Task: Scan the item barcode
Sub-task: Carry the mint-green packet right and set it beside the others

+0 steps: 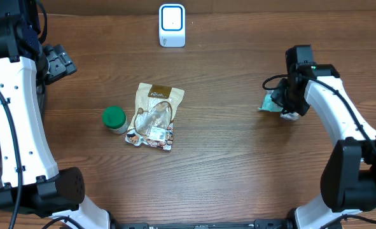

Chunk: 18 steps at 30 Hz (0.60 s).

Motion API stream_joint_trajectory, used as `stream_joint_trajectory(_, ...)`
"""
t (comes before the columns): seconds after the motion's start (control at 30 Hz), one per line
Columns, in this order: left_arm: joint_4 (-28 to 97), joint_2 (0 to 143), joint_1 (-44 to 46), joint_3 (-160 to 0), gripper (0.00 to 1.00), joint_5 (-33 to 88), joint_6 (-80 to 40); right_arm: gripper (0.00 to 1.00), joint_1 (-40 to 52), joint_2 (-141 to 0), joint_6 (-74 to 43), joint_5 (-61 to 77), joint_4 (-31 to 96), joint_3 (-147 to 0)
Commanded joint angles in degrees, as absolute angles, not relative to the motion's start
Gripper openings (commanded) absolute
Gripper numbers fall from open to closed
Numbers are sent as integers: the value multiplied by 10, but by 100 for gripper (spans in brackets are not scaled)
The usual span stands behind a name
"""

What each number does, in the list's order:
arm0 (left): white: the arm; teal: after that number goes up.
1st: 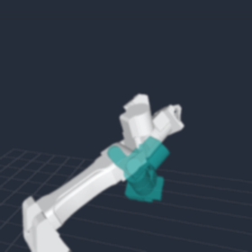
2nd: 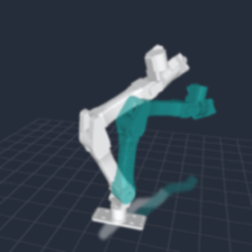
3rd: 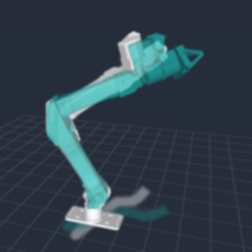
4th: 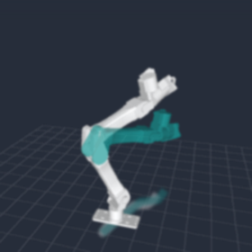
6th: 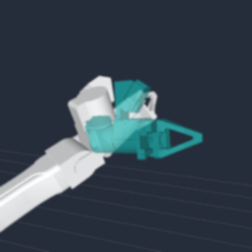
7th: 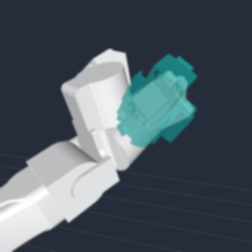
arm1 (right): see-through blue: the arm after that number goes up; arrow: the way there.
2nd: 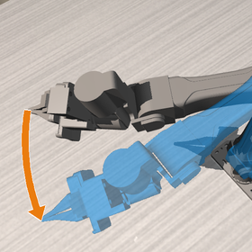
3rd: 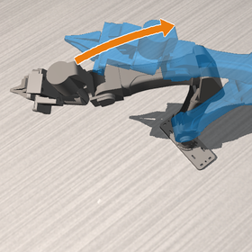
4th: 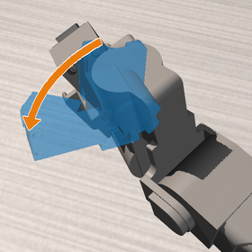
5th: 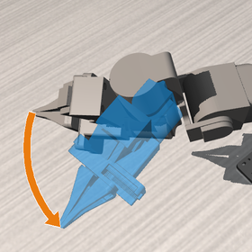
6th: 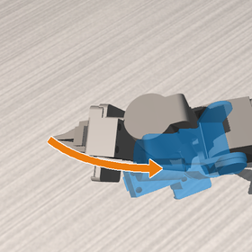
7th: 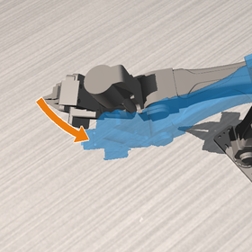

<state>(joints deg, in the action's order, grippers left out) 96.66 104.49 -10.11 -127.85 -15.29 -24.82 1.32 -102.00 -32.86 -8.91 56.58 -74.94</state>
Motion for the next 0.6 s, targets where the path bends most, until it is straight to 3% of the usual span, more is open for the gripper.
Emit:
stream_joint_trajectory(0.0, 967, 1042, -97, -1280, 100, -160, -240, 11, 2, -1024, -333, -144, 562, -735)
stream_joint_trajectory(0.1, 967, 1042, -97, -1280, 100, -160, -240, 17, -11, -1024, -333, -148, 569, -735)
stream_joint_trajectory(0.3, 967, 1042, -97, -1280, 100, -160, -240, 42, -44, -1023, -332, -137, 585, -736)
stream_joint_trajectory(0.57, 967, 1042, -97, -1280, 100, -161, -240, 43, -46, -1007, -294, -76, 660, -802)
